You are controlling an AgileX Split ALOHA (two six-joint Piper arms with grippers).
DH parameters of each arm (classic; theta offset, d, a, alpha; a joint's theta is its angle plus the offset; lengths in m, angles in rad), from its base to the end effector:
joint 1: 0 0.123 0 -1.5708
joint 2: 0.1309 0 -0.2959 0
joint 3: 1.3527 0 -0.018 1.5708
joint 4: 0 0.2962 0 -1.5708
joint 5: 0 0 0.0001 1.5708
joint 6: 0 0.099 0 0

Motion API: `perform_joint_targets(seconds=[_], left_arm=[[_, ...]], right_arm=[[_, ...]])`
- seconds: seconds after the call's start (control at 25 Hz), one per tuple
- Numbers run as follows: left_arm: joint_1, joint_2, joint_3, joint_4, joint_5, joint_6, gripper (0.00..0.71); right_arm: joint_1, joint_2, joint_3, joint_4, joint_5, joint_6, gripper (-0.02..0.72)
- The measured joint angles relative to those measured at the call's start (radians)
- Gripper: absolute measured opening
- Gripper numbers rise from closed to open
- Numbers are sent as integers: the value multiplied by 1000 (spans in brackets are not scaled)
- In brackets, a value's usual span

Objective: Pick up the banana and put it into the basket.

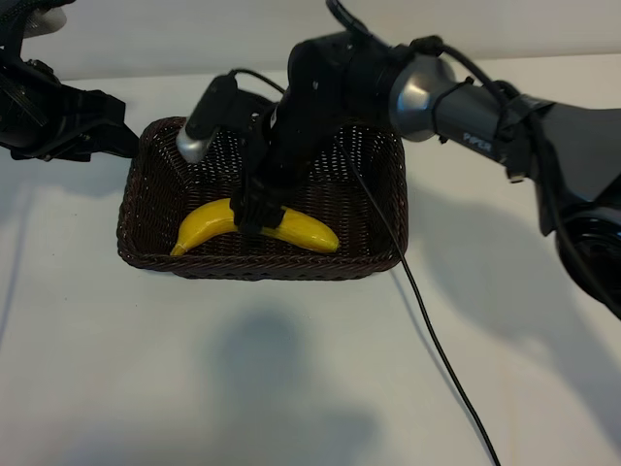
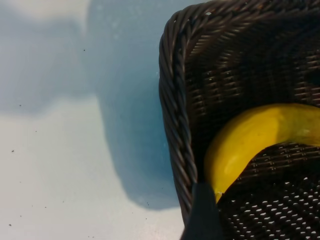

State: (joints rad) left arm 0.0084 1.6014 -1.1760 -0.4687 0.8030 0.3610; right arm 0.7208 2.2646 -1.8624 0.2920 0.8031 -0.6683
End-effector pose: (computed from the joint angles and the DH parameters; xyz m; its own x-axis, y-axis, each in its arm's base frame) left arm 0.3769 -0.0290 0.2510 -0.8804 0.0142 -0.4741 0.1642 0.9469 -0.2765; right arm 0.3986 0.3775 0.1630 -0.2783 -0.8255 -0.4910 -0.9396 0.3399 -0.0389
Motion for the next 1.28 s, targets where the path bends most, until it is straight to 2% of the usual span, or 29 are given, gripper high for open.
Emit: perform_joint_targets(seconds=[0.16,0.28,0.44,0.6,0.88,1.28], left_arm=[[0,0,0,0,0,1,589],[0,0,0,0,0,1,589],[0,0,0,0,0,1,589],[0,0,0,0,0,5,589],[0,0,0,0,0,4,589],[0,0,0,0,0,17,589]], right_arm=[[0,-50,0,-68,18,64,696],[0,-72,0,-142,28,129,693],[-7,-93,0,-218,72,211,679],[-41,-106,0,-234,118,251,662],[-102,-171,0,-233,155,323,642],[-181,-252,0,-226,297,349,620]])
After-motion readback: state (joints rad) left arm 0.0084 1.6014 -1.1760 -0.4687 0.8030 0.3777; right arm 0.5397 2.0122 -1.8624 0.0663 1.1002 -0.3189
